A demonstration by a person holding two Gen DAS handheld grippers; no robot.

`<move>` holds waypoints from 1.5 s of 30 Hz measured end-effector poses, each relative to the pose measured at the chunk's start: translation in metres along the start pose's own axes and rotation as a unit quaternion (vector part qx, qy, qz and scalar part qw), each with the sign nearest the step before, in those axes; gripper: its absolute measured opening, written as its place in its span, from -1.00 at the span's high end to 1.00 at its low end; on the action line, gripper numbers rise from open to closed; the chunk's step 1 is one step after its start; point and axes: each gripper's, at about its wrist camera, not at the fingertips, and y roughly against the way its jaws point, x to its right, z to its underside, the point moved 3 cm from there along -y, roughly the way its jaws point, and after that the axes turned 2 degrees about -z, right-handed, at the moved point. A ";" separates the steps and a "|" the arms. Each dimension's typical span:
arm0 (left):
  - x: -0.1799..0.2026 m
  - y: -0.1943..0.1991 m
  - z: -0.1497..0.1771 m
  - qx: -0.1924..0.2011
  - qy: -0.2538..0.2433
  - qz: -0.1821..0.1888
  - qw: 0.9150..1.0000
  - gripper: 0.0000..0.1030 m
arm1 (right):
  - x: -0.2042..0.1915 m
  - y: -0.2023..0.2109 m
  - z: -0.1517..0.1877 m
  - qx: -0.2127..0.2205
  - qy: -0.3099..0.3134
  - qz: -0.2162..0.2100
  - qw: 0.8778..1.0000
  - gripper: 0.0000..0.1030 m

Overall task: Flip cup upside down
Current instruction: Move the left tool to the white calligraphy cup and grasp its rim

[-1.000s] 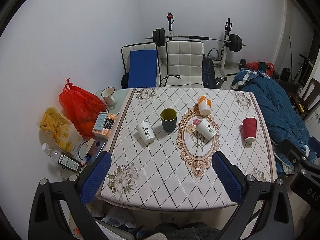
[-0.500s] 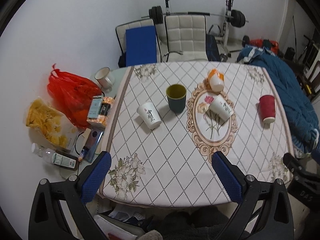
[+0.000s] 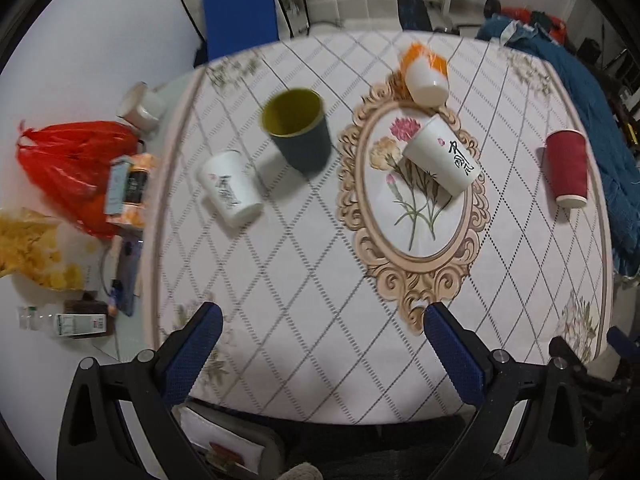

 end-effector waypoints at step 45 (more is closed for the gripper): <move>0.133 -0.174 -0.166 -0.166 0.065 0.085 0.980 -0.20 | 0.067 -0.133 -0.129 -0.102 -0.001 -0.009 0.995 -1.00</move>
